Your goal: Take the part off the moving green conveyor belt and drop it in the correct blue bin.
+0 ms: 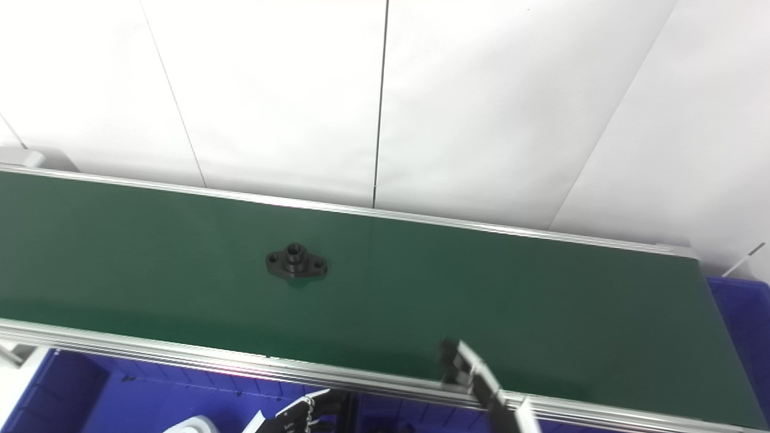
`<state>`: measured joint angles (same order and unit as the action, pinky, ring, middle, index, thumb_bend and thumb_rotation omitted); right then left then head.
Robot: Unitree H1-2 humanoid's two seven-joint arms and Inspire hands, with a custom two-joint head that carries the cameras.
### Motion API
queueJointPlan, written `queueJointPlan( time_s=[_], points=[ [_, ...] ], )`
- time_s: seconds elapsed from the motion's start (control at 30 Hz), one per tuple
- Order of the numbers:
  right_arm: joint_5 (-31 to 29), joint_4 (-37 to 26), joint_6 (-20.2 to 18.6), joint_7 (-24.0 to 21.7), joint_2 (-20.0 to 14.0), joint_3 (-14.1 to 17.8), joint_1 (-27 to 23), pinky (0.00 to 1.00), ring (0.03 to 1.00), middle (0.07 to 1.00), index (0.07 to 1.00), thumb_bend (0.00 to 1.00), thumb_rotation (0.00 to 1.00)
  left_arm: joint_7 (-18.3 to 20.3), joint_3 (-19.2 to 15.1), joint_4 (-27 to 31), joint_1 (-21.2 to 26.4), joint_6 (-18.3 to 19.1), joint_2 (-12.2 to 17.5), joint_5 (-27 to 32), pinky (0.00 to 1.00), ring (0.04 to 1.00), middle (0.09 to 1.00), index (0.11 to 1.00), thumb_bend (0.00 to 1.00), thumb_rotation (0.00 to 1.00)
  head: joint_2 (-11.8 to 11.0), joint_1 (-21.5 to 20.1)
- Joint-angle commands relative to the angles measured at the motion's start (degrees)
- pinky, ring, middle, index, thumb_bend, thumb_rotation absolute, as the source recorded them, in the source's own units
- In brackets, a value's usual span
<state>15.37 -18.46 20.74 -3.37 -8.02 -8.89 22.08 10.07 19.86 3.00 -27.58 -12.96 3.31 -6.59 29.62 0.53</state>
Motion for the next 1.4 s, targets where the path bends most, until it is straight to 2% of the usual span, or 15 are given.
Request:
queueJointPlan(
  time_s=[0.0, 0.1, 0.17, 0.27, 0.37, 0.47, 0.57, 0.67, 0.8, 1.07, 1.2, 1.23, 1.37],
  points=[
    [4.07, -2.91, -1.69, 0.71, 0.26, 1.67, -5.14, 0.66, 0.824, 0.876, 0.875, 0.86, 0.73, -0.27, 0.05, 1.55, 0.11, -1.73, -0.04, -0.05, 0.8, 0.871, 0.883, 0.827, 0.77, 0.77, 0.04, -0.06],
    [9.11, -2.58, -2.71, 1.2, 0.11, 3.59, -10.55, 0.64, 0.822, 0.881, 0.883, 0.85, 0.72, -0.37, -0.01, 1.68, 0.06, -1.48, 0.04, -0.38, 0.78, 0.861, 0.873, 0.818, 0.78, 0.76, 0.0, -0.66],
    [12.25, -2.09, -3.53, 1.63, 0.26, 4.48, -13.28, 0.64, 0.82, 0.884, 0.888, 0.85, 0.73, -0.26, -0.05, 1.63, 0.13, -1.29, 0.26, -0.54, 0.8, 0.874, 0.884, 0.831, 0.78, 0.79, -0.13, -1.46],
    [16.94, -1.15, -5.62, 1.62, 0.11, 5.25, -17.04, 0.66, 0.824, 0.894, 0.898, 0.84, 0.76, -0.38, -0.32, 1.31, 0.22, -1.62, 0.13, 0.05, 0.79, 0.864, 0.877, 0.824, 0.79, 0.78, -0.26, -2.09],
    [20.25, 0.03, -8.15, 1.19, 0.04, 5.22, -20.34, 0.72, 0.859, 0.905, 0.912, 0.82, 0.77, -0.03, -0.42, 1.03, 0.32, -1.86, 0.24, 0.81, 0.79, 0.869, 0.87, 0.819, 0.78, 0.75, -0.23, -3.06],
    [22.26, 1.56, -10.38, 0.67, 0.1, 4.77, -23.17, 0.68, 0.843, 0.914, 0.92, 0.8, 0.76, 0.26, -0.46, 1.2, 0.41, -1.29, 0.49, 1.0, 0.79, 0.873, 0.868, 0.819, 0.79, 0.76, -0.16, -3.44],
    [23.56, 3.55, -12.2, 0.24, 0.13, 4.14, -26.05, 0.65, 0.825, 0.911, 0.913, 0.79, 0.69, 0.52, -0.49, 1.33, 0.45, -1.16, 0.58, 1.46, 0.79, 0.879, 0.868, 0.822, 0.79, 0.75, -0.02, -3.74],
    [27.08, 6.63, -13.58, 1.0, -0.03, 2.98, -29.01, 0.64, 0.805, 0.896, 0.902, 0.8, 0.67, 0.75, -0.34, 1.58, 0.46, -1.1, 0.78, 1.49, 0.79, 0.881, 0.87, 0.823, 0.79, 0.75, 0.17, -3.8],
    [31.43, 9.56, -15.38, 1.37, -0.29, 1.51, -31.49, 0.63, 0.8, 0.892, 0.909, 0.81, 0.71, 0.71, -0.22, 1.72, 0.4, -1.46, 0.83, 1.53, 0.79, 0.879, 0.871, 0.821, 0.78, 0.75, 0.35, -3.85],
    [42.46, 18.42, -21.81, 0.7, -0.63, -4.21, -38.27, 0.63, 0.8, 0.871, 0.903, 0.83, 0.73, 0.36, 0.0, 2.45, -0.18, -0.91, 0.53, 1.24, 0.79, 0.878, 0.867, 0.824, 0.78, 0.75, 0.81, -3.88],
    [44.69, 21.47, -23.52, 0.22, -0.8, -7.03, -40.71, 0.61, 0.787, 0.86, 0.895, 0.84, 0.68, 0.18, 0.27, 2.65, -0.38, -1.21, 0.4, 0.81, 0.8, 0.881, 0.871, 0.829, 0.78, 0.75, 1.14, -3.62],
    [45.68, 23.32, -24.17, 0.0, -0.48, -8.31, -41.83, 0.61, 0.782, 0.856, 0.892, 0.84, 0.68, -0.01, 0.44, 2.87, -0.53, -1.26, 0.35, 0.25, 0.78, 0.873, 0.869, 0.832, 0.77, 0.77, 1.41, -3.54],
    [47.07, 28.31, -25.82, -0.03, 0.63, -11.17, -44.3, 0.62, 0.772, 0.842, 0.882, 0.86, 0.65, -0.15, 0.76, 3.53, -1.05, -1.27, -0.02, 0.27, 0.81, 0.884, 0.872, 0.838, 0.76, 0.75, 1.68, -3.25]
  ],
)
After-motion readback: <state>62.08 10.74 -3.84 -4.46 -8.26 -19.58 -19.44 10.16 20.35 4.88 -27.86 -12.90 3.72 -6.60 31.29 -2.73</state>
